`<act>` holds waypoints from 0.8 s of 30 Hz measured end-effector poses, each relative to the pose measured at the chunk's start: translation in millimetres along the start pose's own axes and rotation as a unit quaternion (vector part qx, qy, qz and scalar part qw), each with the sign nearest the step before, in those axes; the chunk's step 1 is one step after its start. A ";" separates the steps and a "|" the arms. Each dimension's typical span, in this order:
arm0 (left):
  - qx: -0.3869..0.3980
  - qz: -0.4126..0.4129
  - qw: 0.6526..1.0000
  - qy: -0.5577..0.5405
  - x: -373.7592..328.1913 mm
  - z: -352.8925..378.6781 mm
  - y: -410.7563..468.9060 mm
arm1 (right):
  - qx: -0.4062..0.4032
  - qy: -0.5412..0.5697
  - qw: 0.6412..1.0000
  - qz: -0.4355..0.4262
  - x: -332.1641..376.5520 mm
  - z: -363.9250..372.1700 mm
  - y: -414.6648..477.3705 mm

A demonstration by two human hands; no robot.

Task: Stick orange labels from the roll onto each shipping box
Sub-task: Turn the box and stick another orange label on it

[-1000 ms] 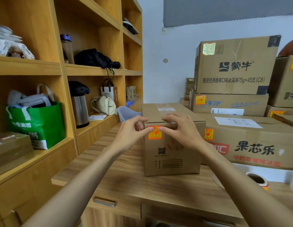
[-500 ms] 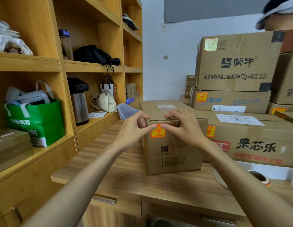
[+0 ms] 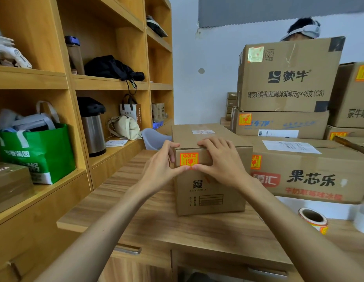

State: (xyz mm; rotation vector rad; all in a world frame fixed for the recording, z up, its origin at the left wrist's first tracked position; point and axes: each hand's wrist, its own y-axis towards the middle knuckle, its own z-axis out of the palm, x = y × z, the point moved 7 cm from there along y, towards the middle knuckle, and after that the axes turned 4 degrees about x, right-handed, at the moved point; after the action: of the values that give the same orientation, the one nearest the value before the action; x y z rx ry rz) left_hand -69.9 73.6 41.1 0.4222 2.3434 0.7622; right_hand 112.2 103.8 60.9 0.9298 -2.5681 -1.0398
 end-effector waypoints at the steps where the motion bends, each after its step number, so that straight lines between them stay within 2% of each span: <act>1: 0.001 0.000 1.000 0.000 0.8 -0.1 0.0 | -0.002 -0.004 1.000 0.002 1.2 0.1 0.2; 8: 0.042 0.015 0.999 -0.024 7.0 -3.1 2.8 | 0.010 -0.013 1.000 -0.021 1.1 0.6 -2.9; 18: 0.049 0.026 0.998 -0.020 7.8 -6.1 5.8 | 0.000 0.011 1.000 -0.005 2.6 -2.2 2.1; 22: 0.052 0.033 0.998 -0.028 8.4 -9.8 4.7 | 0.017 0.077 0.997 -0.008 0.4 -9.9 2.8; 24: 0.054 0.030 0.998 -0.017 12.8 -16.4 4.9 | -0.004 0.104 0.994 0.013 -9.7 -25.5 -0.1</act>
State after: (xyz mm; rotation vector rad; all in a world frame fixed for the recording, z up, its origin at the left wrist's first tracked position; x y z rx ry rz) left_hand -89.7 76.5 48.5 0.5513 2.3561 0.6527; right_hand 130.4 95.8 79.6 0.9451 -2.3962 -0.8939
